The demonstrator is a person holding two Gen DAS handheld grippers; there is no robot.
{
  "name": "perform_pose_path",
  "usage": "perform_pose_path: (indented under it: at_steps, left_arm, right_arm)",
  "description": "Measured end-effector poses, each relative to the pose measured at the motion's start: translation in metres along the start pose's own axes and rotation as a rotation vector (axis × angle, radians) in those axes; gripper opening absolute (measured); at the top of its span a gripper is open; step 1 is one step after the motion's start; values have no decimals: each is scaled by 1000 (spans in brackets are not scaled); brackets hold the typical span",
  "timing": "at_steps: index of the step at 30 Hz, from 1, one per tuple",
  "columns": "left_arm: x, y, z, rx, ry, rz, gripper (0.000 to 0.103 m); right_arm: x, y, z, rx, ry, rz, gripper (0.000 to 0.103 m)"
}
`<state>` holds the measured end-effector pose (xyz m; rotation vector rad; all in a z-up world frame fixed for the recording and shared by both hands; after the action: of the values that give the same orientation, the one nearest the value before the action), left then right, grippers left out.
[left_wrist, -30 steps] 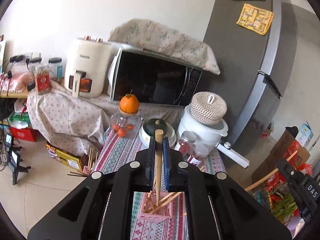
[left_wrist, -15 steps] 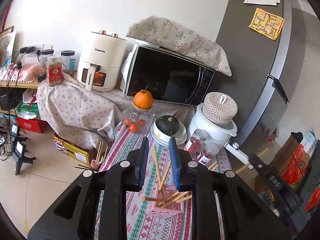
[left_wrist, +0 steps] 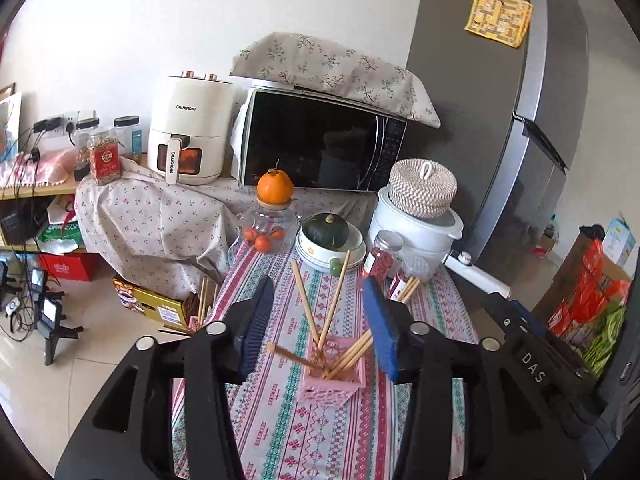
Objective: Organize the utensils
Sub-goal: 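Move both open tools back to the remaining chopsticks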
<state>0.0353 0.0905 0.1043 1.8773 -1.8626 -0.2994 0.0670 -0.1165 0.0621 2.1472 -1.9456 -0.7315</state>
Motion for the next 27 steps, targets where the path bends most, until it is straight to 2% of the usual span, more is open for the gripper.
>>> perform_pose_path:
  at_steps: [3, 4, 6, 11, 14, 21, 22, 26, 27]
  left_arm:
    - [5, 5, 20, -6, -26, -9, 63]
    - [6, 6, 27, -13, -35, -11, 65]
    - [8, 6, 42, -31, -53, -23, 72]
    - [10, 2, 74, -89, -75, -38, 79]
    - [12, 4, 87, -101, -85, -43, 86]
    - [22, -1, 111, -150, -121, -45, 95]
    - [23, -3, 115, -162, -126, -45, 96]
    - [27, -17, 133, -239, -144, -44, 96]
    - [28, -22, 138, -271, -146, -42, 96]
  right_arm:
    - [4, 11, 17, -30, 19, 17, 43]
    - [6, 13, 21, -37, 25, 21, 50]
    - [9, 18, 33, -58, 41, 33, 51]
    - [25, 29, 61, -96, 42, 76, 59]
    - [37, 32, 78, -132, 39, 101, 61]
    - [63, 38, 105, -176, 19, 152, 74]
    - [67, 38, 107, -182, 14, 157, 79]
    - [91, 44, 115, -191, -33, 187, 96]
    - [100, 46, 117, -193, -46, 200, 96]
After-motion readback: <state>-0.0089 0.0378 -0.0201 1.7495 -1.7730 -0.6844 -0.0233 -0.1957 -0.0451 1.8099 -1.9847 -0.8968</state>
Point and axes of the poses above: each gripper's, at about its wrist camera, not at the fingertips, and y roughly against the way its jaws point, x to its right, z to its underside, the point moved 1 cm from there along -y, roughly the way its jaws point, and after that the axes turned 1 degree about -z, right-handed, at the moved point
